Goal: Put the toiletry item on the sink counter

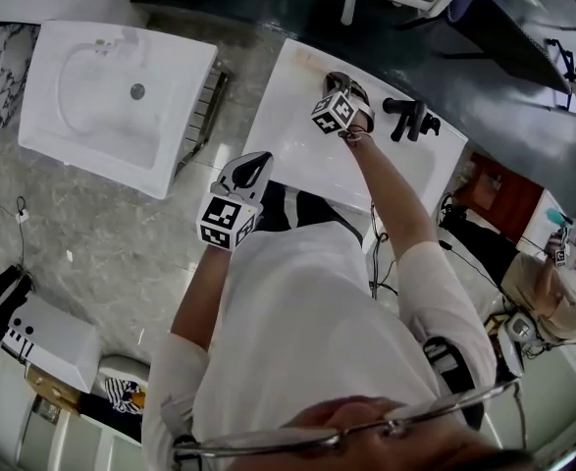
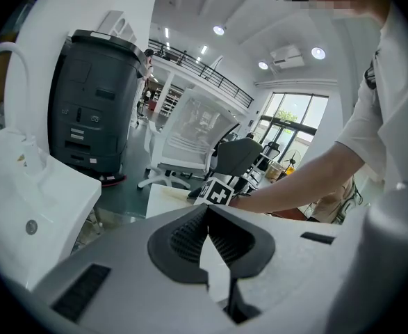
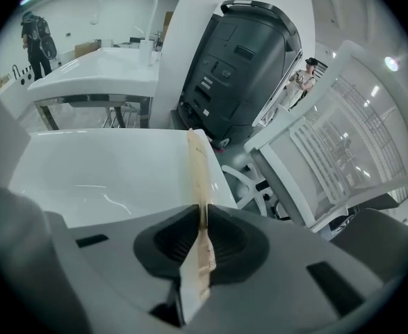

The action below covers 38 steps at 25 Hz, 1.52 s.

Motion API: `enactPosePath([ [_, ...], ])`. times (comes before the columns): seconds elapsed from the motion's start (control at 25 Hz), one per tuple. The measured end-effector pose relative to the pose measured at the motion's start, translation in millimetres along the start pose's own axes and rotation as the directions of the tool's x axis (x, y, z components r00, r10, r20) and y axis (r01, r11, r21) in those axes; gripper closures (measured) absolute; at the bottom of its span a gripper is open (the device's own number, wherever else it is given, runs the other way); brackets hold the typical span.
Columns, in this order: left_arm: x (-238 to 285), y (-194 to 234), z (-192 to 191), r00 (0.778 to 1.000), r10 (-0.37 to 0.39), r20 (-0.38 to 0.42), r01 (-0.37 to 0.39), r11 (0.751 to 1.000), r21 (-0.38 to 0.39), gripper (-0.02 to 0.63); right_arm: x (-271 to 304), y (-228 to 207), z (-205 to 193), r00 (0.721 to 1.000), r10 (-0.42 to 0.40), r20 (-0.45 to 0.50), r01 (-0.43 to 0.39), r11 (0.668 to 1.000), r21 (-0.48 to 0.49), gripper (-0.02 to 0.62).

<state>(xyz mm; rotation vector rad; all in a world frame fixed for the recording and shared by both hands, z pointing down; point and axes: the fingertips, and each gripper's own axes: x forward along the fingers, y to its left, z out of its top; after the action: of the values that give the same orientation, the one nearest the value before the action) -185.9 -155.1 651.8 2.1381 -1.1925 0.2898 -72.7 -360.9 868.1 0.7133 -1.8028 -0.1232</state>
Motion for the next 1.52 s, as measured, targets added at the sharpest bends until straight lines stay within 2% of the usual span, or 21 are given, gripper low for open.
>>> enactPosePath([
  [0.28,-1.6,1.8,-0.4,1.000,-0.006,0.000,0.006,1.000,0.005,0.601,-3.3,4.1,1.4,0.999,0.036,0.002,-0.036,0.999,-0.005,0.449],
  [0.48,0.3,-0.5,4.0,1.000,-0.014,0.008,0.014,1.000,0.012,0.601,-16.0,2.5,5.7,0.999,0.043,0.019,-0.043,0.999,0.006,0.428],
  [0.64,2.5,-4.2,10.0,0.999,-0.028,0.017,0.028,0.999,0.024,0.601,-29.3,-0.9,8.5,0.999,0.042,0.032,-0.043,0.999,0.027,0.426],
  [0.84,8.9,-12.9,13.7,0.999,-0.043,0.027,0.042,0.998,0.040,0.601,-54.1,-2.3,13.2,0.995,0.057,0.081,-0.067,0.989,0.129,0.426],
  [1.04,13.9,-24.2,21.3,0.998,-0.051,0.042,0.049,0.997,0.059,0.601,-78.8,-6.6,14.3,0.991,0.055,0.118,-0.074,0.984,0.160,0.428],
  [1.24,14.7,-26.7,27.0,0.998,-0.037,0.059,0.033,0.997,0.065,0.601,-107.7,-16.8,17.8,0.985,0.048,0.165,-0.084,0.972,0.220,0.442],
  [1.52,15.5,-35.5,36.3,0.996,-0.011,0.093,0.004,0.997,0.075,0.601,-152.7,-33.0,18.5,0.972,0.036,0.232,-0.096,0.962,0.254,0.486],
])
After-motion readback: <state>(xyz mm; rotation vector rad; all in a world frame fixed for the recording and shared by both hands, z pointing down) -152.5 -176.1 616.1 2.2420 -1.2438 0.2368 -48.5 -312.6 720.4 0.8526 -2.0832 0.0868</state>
